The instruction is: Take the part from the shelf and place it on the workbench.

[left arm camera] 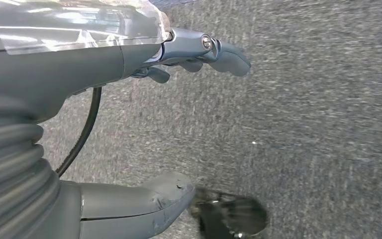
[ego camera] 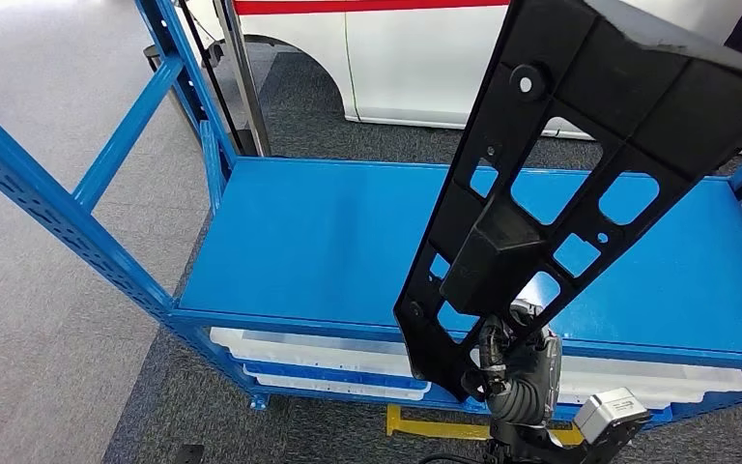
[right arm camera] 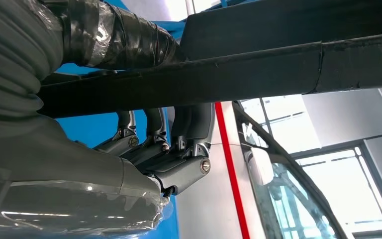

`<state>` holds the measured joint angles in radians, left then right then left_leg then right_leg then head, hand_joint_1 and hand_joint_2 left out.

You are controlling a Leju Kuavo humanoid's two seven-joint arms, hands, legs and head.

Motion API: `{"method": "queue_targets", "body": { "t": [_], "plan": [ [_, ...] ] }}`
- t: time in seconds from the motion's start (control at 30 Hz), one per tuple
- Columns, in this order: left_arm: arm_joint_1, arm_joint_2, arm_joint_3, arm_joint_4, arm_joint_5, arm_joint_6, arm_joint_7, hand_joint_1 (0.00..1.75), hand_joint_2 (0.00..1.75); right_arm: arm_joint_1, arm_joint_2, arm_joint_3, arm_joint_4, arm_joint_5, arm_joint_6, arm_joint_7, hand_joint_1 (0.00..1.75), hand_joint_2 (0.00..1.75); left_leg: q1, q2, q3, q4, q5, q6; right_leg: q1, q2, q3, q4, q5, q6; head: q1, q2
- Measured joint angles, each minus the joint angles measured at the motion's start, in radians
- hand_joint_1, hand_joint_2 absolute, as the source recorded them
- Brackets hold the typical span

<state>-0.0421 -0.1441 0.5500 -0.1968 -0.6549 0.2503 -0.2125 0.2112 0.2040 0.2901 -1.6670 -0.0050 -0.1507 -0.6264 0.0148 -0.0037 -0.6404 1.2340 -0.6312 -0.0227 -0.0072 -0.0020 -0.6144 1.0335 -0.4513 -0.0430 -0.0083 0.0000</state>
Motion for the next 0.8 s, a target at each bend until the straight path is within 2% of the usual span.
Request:
{"method": "queue_targets", "body": {
  "t": [0.03,0.07,0.1,0.17,0.2,0.23,0.27,0.33,0.37,0.4,0.43,0.5,0.53,0.57,0.6,0.63,0.67,0.7,0.73,0.77,0.8],
  "plan": [
    [0.0,0.0,0.0,0.0,0.0,0.0,0.0,0.0,1.75,0.001,0.0,0.0,0.0,0.0,0.0,0.0,1.75,1.75,0.0,0.0,-0.007,0.038,-0.017,0.001,0.003,0.0,-0.009,0.001,0.006,-0.001,0.0,0.0],
    [0.0,0.0,0.0,0.0,0.0,0.0,0.001,0.0,1.75,0.003,0.0,0.0,0.0,0.0,0.002,-0.001,1.75,1.75,-0.001,0.0,0.005,0.041,-0.016,0.003,0.006,-0.001,-0.018,0.003,0.012,-0.002,0.0,0.0],
    [0.0,0.0,0.001,0.0,0.0,0.0,0.003,0.0,1.75,0.004,0.0,0.0,-0.001,-0.002,0.005,-0.004,1.75,1.75,-0.003,0.0,0.037,0.001,0.002,0.009,0.009,0.0,-0.027,0.004,0.018,-0.002,0.0,0.0],
    [-0.003,0.001,0.001,0.0,0.0,0.001,0.01,0.0,1.75,0.008,0.002,0.002,-0.006,-0.007,0.018,-0.013,1.75,1.75,-0.009,0.001,0.135,-0.15,0.05,0.028,0.013,0.0,-0.039,0.005,0.031,0.0,0.0,0.0],
    [-0.006,0.001,0.001,0.0,0.0,0.001,0.013,0.0,1.75,0.01,0.003,0.004,-0.012,-0.009,0.024,-0.018,1.75,1.75,-0.014,0.002,0.172,-0.212,0.067,0.036,0.014,-0.001,-0.042,0.005,0.038,0.004,0.0,0.0],
    [-0.008,0.001,0.001,0.0,0.0,0.001,0.016,0.0,1.75,0.013,0.004,0.007,-0.018,-0.01,0.028,-0.022,1.75,1.75,-0.018,0.002,0.191,-0.249,0.076,0.042,0.013,-0.002,-0.044,0.004,0.044,0.009,0.0,0.0],
    [-0.009,0.001,0.001,0.0,0.0,0.001,0.018,0.0,1.75,0.016,0.005,0.01,-0.025,-0.01,0.032,-0.024,1.75,1.75,-0.022,0.003,0.195,-0.262,0.081,0.046,0.011,-0.003,-0.044,0.003,0.051,0.016,0.0,0.0],
    [-0.008,0.001,0.002,0.0,-0.001,0.001,0.02,0.0,1.75,0.021,0.007,0.014,-0.035,-0.01,0.038,-0.027,1.75,1.75,-0.023,0.004,0.189,-0.269,0.102,0.052,0.007,-0.005,-0.045,-0.002,0.063,0.028,0.0,0.0],
    [-0.007,0.0,0.003,0.0,-0.001,0.001,0.021,0.0,1.75,0.024,0.007,0.014,-0.039,-0.01,0.04,-0.028,1.75,1.75,-0.02,0.007,0.185,-0.277,0.115,0.056,0.007,-0.004,-0.049,0.003,0.052,0.033,0.0,0.0],
    [-0.007,0.0,0.003,0.0,-0.001,0.001,0.021,0.0,1.75,0.026,0.007,0.014,-0.044,-0.01,0.041,-0.029,1.75,1.75,-0.017,0.009,0.178,-0.284,0.13,0.061,0.007,-0.002,-0.056,0.021,0.025,0.038,0.001,0.0],
    [-0.007,-0.001,0.004,0.001,-0.002,0.001,0.021,0.0,1.75,0.027,0.007,0.014,-0.047,-0.011,0.043,-0.03,1.75,1.75,-0.013,0.012,0.167,-0.288,0.143,0.064,0.005,0.0,-0.069,0.06,-0.021,0.043,0.001,0.0],
    [-0.007,-0.001,0.005,0.001,-0.004,0.001,0.022,0.0,1.75,0.03,0.007,0.014,-0.051,-0.012,0.046,-0.032,1.75,1.75,-0.013,0.015,0.141,-0.284,0.162,0.067,-0.001,0.001,-0.096,0.181,-0.119,0.053,0.001,0.0],
    [-0.007,-0.001,0.006,0.001,-0.005,0.001,0.022,0.0,1.75,0.033,0.007,0.014,-0.052,-0.013,0.048,-0.034,1.75,1.75,-0.012,0.016,0.126,-0.28,0.171,0.065,-0.005,0.001,-0.102,0.235,-0.143,0.058,0.001,0.0],
    [-0.006,-0.001,0.006,0.001,-0.006,0.001,0.023,0.0,1.75,0.036,0.007,0.014,-0.053,-0.014,0.05,-0.035,1.75,1.75,-0.011,0.017,0.11,-0.273,0.178,0.062,-0.008,0.001,-0.095,0.263,-0.143,0.063,0.001,0.0],
    [-0.006,-0.002,0.007,0.001,-0.007,0.001,0.024,0.0,1.75,0.038,0.007,0.014,-0.056,-0.014,0.053,-0.036,1.75,1.75,-0.009,0.017,0.094,-0.265,0.183,0.058,-0.012,0.001,-0.07,0.254,-0.123,0.067,0.001,0.0],
    [-0.006,-0.003,0.007,0.001,-0.007,0.001,0.025,0.0,1.75,0.04,0.007,0.014,-0.059,-0.014,0.056,-0.038,1.75,1.75,-0.007,0.018,0.079,-0.254,0.187,0.055,-0.015,0.0,-0.029,0.211,-0.098,0.07,0.001,0.0],
    [-0.006,-0.004,0.008,0.001,-0.007,0.001,0.025,0.0,1.75,0.041,0.007,0.014,-0.064,-0.013,0.058,-0.039,1.75,1.75,-0.005,0.017,0.065,-0.242,0.189,0.051,-0.018,0.001,0.021,0.143,-0.085,0.072,0.001,0.0],
    [-0.006,-0.005,0.008,0.001,-0.007,0.001,0.026,0.0,1.75,0.042,0.007,0.014,-0.07,-0.012,0.06,-0.041,1.75,1.75,-0.005,0.016,0.053,-0.229,0.191,0.046,-0.017,0.002,0.066,0.08,-0.082,0.07,0.001,0.0],
    [-0.006,-0.005,0.009,0.0,-0.007,0.001,0.026,0.0,1.75,0.044,0.007,0.014,-0.075,-0.011,0.061,-0.044,1.75,1.75,-0.005,0.015,0.045,-0.219,0.193,0.041,-0.015,0.003,0.096,0.033,-0.086,0.066,0.0,0.0],
    [-0.006,-0.005,0.011,0.0,-0.007,0.001,0.026,0.0,1.75,0.046,0.007,0.014,-0.08,-0.01,0.061,-0.046,1.75,1.75,-0.006,0.015,0.04,-0.212,0.196,0.034,-0.012,0.004,0.109,0.008,-0.094,0.059,0.0,0.0],
    [-0.006,-0.005,0.013,0.0,-0.007,0.001,0.026,0.0,1.75,0.048,0.008,0.014,-0.083,-0.01,0.061,-0.047,1.75,1.75,-0.006,0.014,0.036,-0.21,0.201,0.027,-0.008,0.005,0.108,0.005,-0.092,0.05,0.0,0.0]
  ]
}}
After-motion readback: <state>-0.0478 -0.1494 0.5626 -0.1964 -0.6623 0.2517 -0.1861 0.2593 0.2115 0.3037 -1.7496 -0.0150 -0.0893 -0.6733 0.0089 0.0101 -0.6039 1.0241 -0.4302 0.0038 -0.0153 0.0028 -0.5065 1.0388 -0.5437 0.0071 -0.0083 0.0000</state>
